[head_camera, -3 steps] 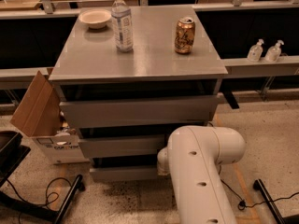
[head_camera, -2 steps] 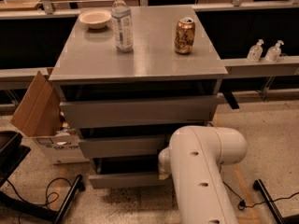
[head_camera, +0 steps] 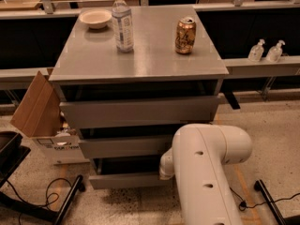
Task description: Open bottom drawer
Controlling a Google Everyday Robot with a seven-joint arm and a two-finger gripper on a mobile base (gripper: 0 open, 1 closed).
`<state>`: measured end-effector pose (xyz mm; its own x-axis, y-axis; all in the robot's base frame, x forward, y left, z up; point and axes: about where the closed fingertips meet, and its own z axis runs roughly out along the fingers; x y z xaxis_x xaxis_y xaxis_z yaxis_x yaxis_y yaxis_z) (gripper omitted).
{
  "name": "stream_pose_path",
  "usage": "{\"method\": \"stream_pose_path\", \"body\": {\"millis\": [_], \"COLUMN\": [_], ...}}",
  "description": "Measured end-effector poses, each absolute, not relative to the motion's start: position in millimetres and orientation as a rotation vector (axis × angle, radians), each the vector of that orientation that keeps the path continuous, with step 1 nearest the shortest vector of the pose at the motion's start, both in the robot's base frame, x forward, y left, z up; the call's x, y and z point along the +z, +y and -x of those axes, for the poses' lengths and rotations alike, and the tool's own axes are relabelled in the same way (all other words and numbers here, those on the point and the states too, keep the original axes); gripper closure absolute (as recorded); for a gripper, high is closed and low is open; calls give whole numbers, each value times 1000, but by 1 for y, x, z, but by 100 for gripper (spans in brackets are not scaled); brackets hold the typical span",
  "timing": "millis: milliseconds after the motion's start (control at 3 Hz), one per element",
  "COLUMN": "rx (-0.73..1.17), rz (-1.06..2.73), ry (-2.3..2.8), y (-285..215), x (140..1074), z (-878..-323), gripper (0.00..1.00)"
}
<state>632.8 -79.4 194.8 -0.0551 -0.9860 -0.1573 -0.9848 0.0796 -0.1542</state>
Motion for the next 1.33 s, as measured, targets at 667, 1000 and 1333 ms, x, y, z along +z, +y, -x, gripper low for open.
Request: {"method": "stream_pose_path", "body": {"millis": [667, 1000, 1333], "rx": [46, 46, 50], "rz": [1922, 1922, 1925], "ry": [2176, 2176, 2177], "y": [-91, -91, -90], "x": [204, 204, 202], "z": [-595, -595, -593], "gripper": [100, 84, 53]}}
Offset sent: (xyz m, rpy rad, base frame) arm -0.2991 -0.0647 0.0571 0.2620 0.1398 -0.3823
